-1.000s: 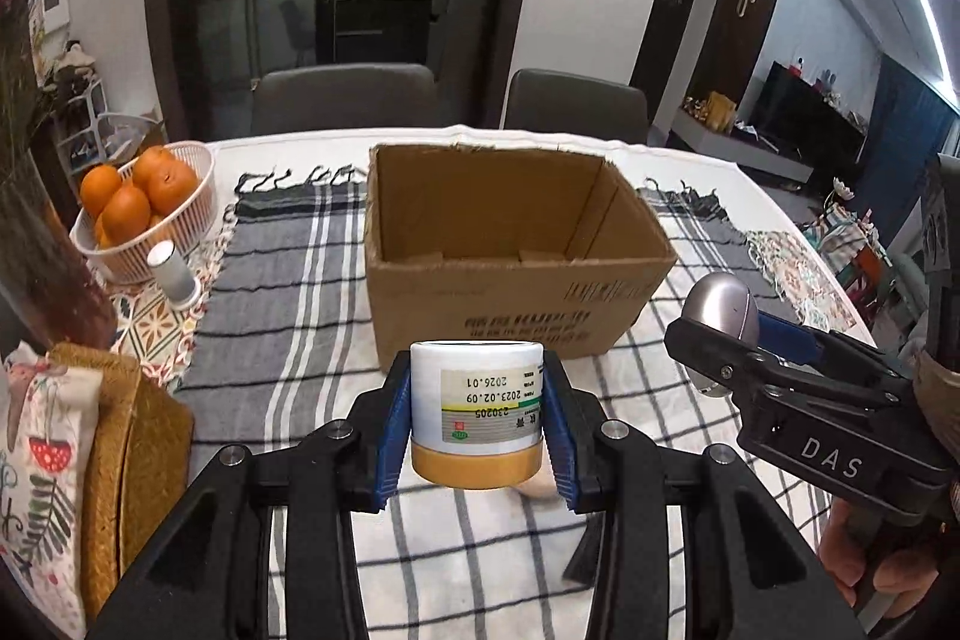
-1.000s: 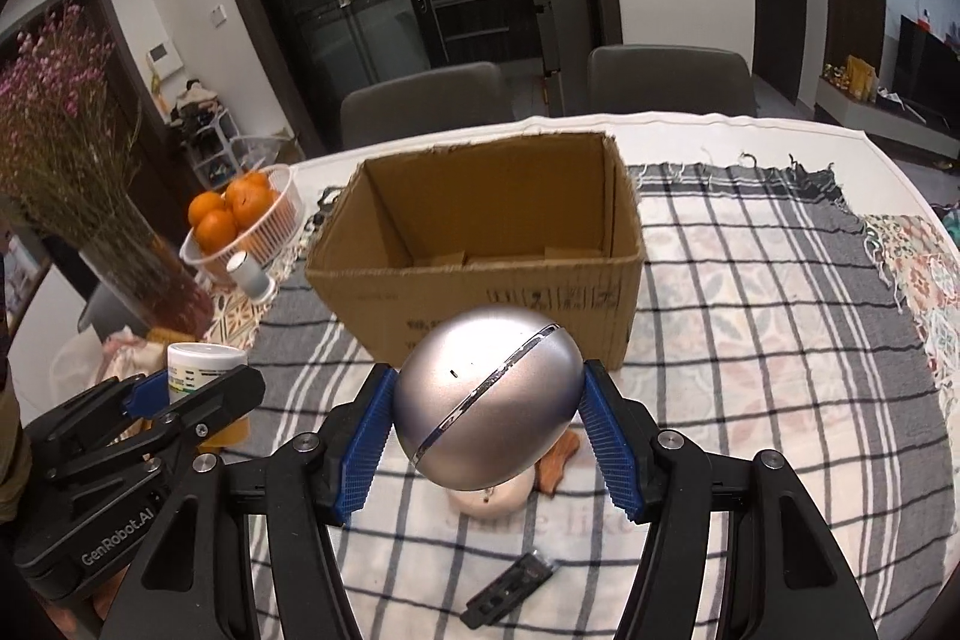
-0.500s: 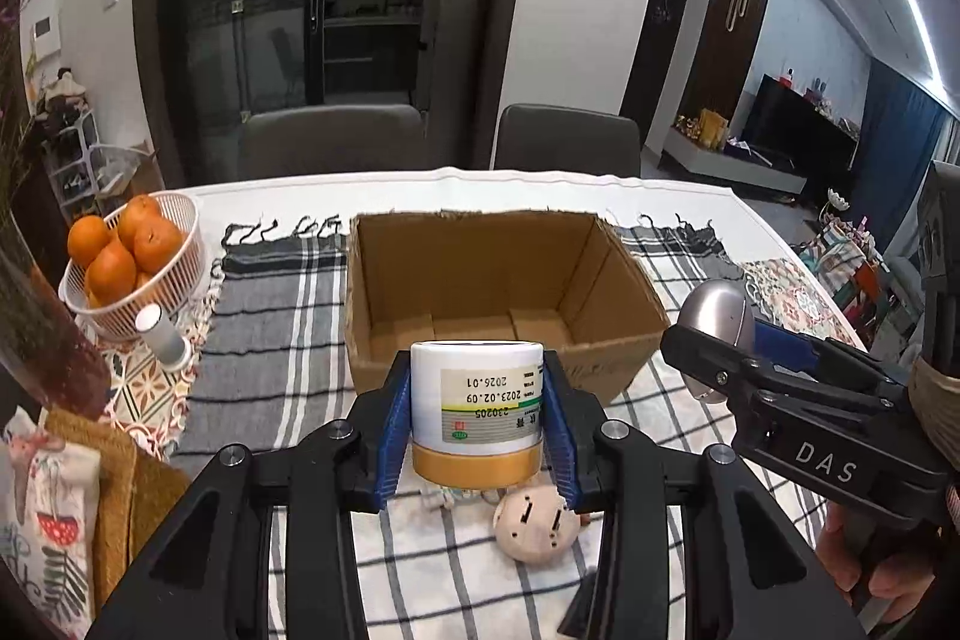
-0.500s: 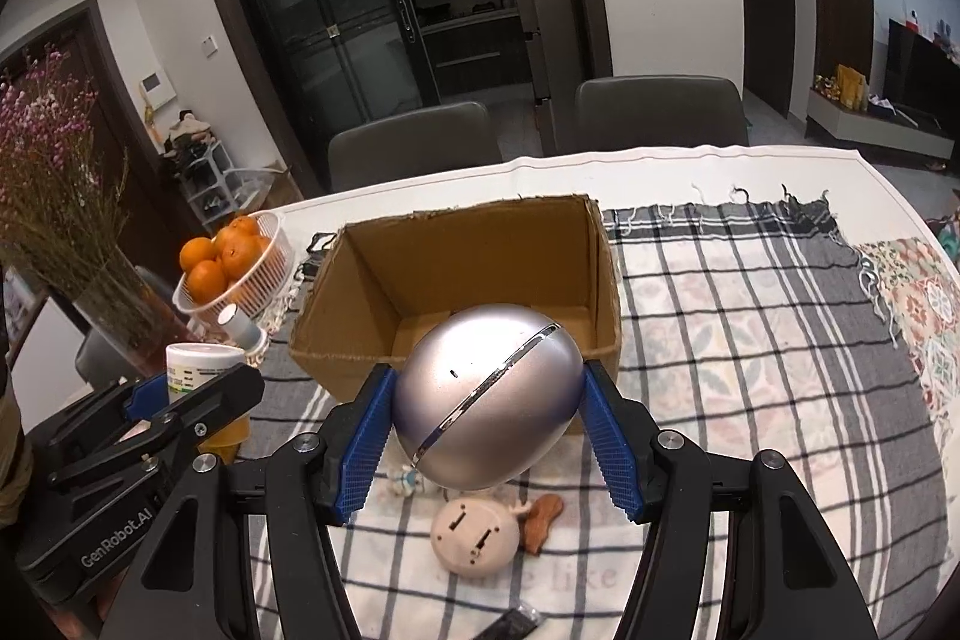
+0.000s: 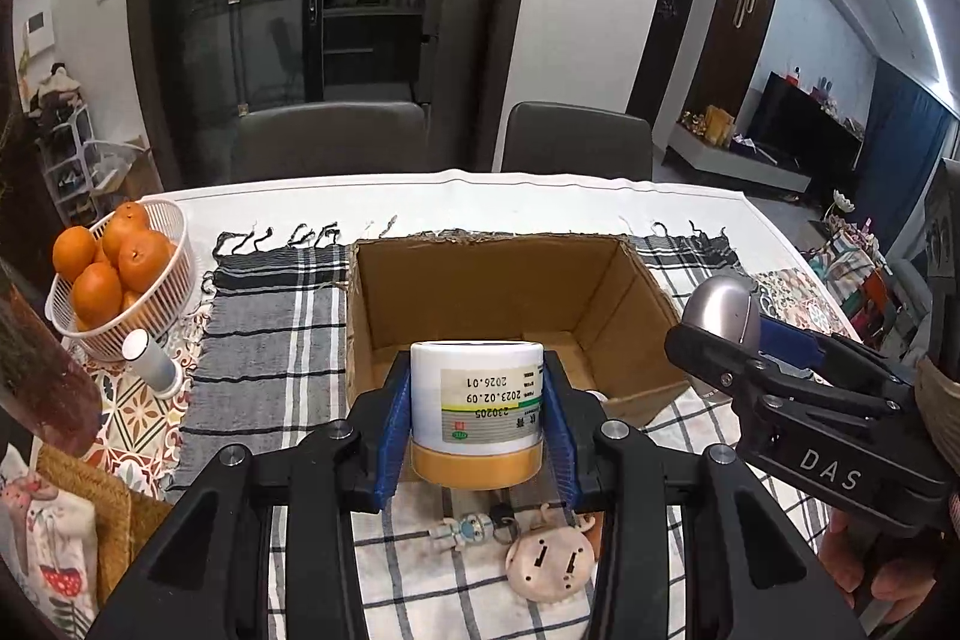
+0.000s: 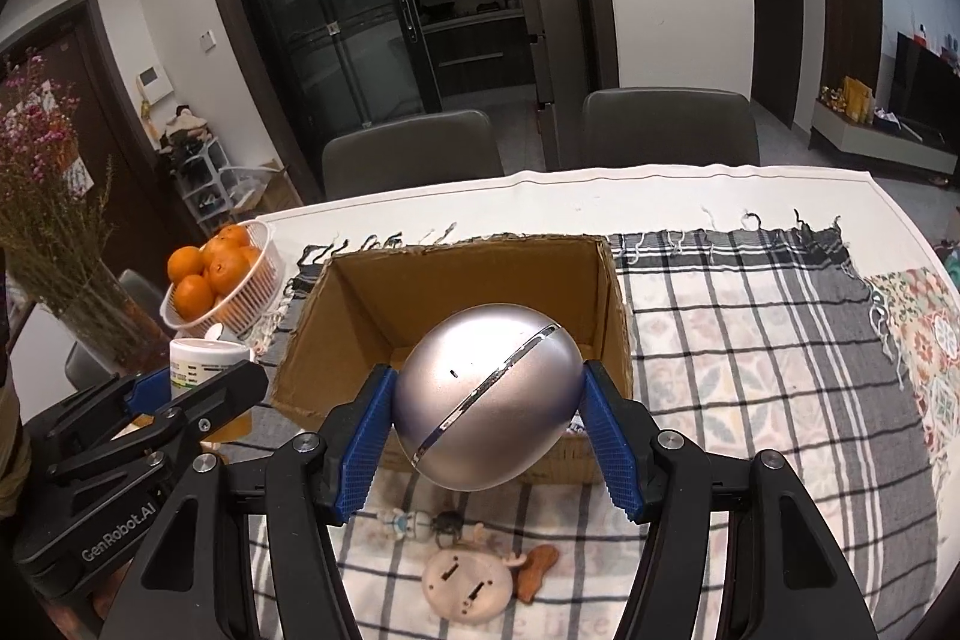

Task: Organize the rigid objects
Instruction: 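Lift the jar and silver egg and carry both over the box, then open both tools to drop the jar and silver egg into the box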

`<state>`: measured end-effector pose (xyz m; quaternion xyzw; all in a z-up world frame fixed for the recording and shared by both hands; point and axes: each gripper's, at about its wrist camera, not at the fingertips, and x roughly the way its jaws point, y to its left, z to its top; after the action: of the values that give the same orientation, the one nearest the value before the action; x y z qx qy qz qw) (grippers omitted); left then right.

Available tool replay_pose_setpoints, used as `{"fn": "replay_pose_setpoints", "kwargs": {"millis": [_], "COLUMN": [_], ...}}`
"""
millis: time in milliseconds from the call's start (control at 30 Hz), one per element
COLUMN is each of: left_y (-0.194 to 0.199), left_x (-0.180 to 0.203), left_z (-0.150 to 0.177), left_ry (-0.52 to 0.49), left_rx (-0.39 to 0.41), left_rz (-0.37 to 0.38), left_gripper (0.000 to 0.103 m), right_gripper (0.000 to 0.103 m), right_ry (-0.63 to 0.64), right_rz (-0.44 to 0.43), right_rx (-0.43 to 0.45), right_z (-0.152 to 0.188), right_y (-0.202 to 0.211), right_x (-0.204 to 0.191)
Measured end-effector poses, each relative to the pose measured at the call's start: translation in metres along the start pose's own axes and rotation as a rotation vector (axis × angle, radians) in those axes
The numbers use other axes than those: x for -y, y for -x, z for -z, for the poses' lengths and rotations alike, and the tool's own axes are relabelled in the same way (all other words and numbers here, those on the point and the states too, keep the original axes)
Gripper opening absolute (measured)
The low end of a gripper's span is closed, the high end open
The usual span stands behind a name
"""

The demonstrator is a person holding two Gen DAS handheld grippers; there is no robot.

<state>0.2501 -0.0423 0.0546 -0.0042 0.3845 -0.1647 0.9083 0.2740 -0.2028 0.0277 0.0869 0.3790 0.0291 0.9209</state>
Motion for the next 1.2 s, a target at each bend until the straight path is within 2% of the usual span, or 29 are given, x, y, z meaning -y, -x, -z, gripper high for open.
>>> {"fn": "replay_pose_setpoints", "kwargs": {"millis": [367,533,733,967,1200], "left_y": [-0.036,-0.059,-0.089,-0.112,-0.121], "left_x": [-0.003,-0.007,-0.014,-0.020,-0.023], "left_z": [-0.016,-0.023,-0.025,-0.026,-0.027], "left_ry": [-0.005,-0.002,0.017,0.039,0.061], "left_rx": [-0.065,-0.127,-0.220,-0.300,-0.332], "left_rz": [-0.008,-0.005,-0.001,-0.002,-0.013], "left_gripper": [0.039,0.039,0.039,0.039,0.039], "right_gripper": [0.062,0.062,0.062,0.062,0.063], "right_ry": [0.006,0.014,0.016,0.001,-0.003], "right_rz": [0.021,0.029,0.034,-0.002,-0.014], "right_rx": [-0.054,-0.090,-0.164,-0.256,-0.326], "right_z": [-0.016,-0.024,-0.030,-0.035,-0.036], "right_y": [-0.030,-0.047,-0.075,-0.104,-0.123], "right_x": [0.012,0.016,0.019,0.025,0.027]}}
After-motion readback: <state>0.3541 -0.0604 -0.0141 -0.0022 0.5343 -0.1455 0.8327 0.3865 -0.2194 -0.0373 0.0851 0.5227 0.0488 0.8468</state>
